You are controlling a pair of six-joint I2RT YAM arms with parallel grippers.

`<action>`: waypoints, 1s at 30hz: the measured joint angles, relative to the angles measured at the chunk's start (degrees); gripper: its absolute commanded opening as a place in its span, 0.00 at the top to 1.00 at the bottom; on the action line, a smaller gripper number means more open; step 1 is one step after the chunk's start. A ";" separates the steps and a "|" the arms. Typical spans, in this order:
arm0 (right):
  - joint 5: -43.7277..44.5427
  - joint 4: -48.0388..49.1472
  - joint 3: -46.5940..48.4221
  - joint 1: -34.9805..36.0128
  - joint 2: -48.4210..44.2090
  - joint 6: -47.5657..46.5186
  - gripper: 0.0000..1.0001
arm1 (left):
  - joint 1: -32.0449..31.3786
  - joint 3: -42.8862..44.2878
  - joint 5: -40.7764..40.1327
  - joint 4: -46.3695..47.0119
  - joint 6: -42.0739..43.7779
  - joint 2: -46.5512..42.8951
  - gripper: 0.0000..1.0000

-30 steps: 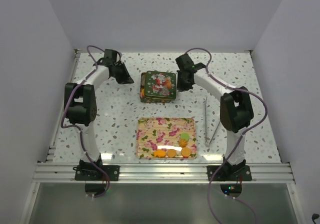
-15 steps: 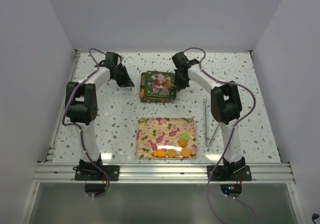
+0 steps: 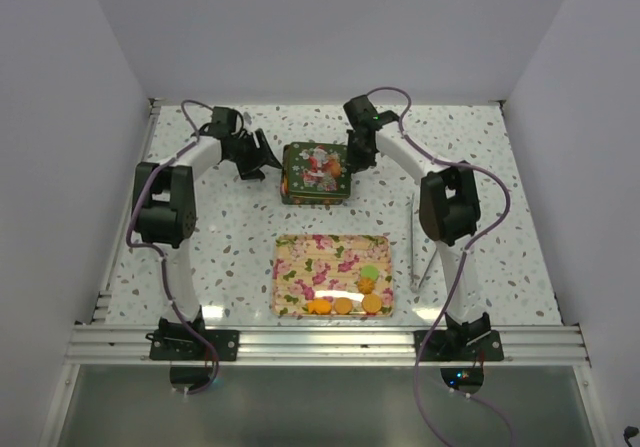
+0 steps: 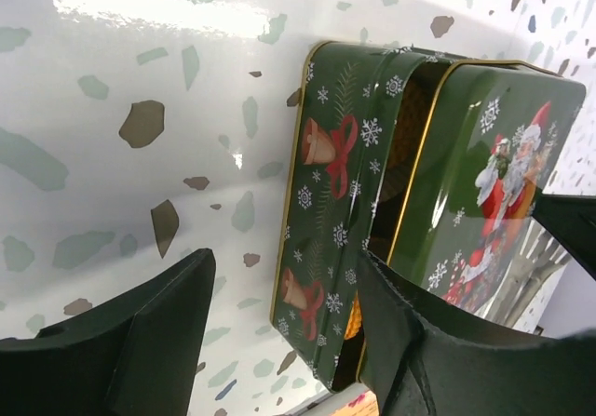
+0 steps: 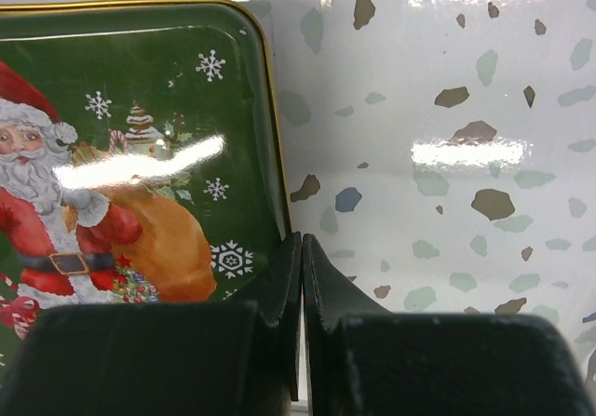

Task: Pack the cookies

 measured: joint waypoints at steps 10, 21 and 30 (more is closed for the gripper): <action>-1.11 -0.57 2.34 0.00 1.66 0.46 1.00 | 2.32 -8.39 7.04 9.31 -3.50 -5.44 0.32; -2.58 -0.81 4.22 -0.04 1.97 1.90 1.00 | 2.75 -13.05 14.67 19.30 -6.08 -6.29 0.34; -4.11 -0.79 5.09 0.00 2.89 3.61 1.00 | 1.95 -12.87 16.87 21.75 -6.45 -4.44 0.39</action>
